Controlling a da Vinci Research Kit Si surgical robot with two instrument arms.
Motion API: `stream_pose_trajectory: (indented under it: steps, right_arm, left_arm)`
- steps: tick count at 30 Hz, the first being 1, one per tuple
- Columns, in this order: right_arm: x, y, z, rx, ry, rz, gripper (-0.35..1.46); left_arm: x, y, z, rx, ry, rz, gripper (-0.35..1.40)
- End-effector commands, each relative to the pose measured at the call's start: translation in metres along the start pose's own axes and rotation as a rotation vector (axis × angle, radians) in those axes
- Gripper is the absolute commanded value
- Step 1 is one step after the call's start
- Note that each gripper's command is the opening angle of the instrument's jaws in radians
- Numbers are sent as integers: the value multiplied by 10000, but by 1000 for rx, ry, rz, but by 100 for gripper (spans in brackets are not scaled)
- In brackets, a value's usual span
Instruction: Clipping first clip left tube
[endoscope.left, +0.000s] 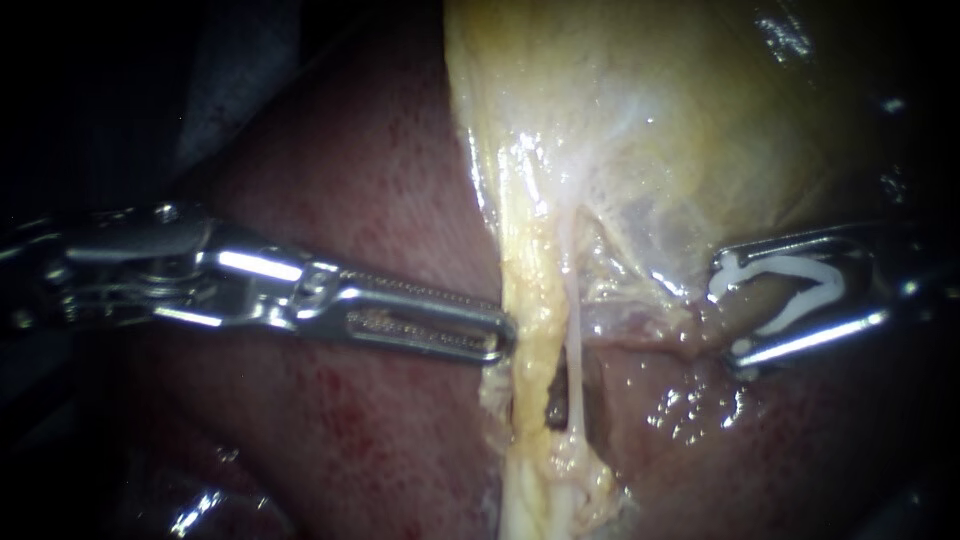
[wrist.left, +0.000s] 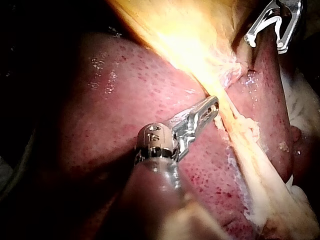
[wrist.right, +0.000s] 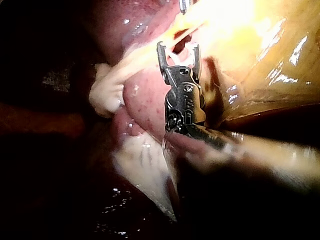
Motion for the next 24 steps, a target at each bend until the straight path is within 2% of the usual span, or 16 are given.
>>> stream_pose_trajectory:
  steps: [1,11,17,21,24]
  right_arm:
    - [0,0,0,0,0,0,53]
    - [-2,-1,9,-5,1,-2,52]
    - [-4,-5,17,-9,2,-3,53]
    - [-6,-9,32,-21,4,-6,53]
    - [-10,-13,47,-6,-4,-9,54]
  left_arm:
    - [0,-1,-2,1,0,0,-35]
    - [-4,-21,-28,19,6,-5,-35]
    - [-6,-31,-46,18,-5,-8,-35]
    - [-11,-37,-61,10,-13,-12,-35]
    - [-12,-38,-65,7,-15,-13,-35]
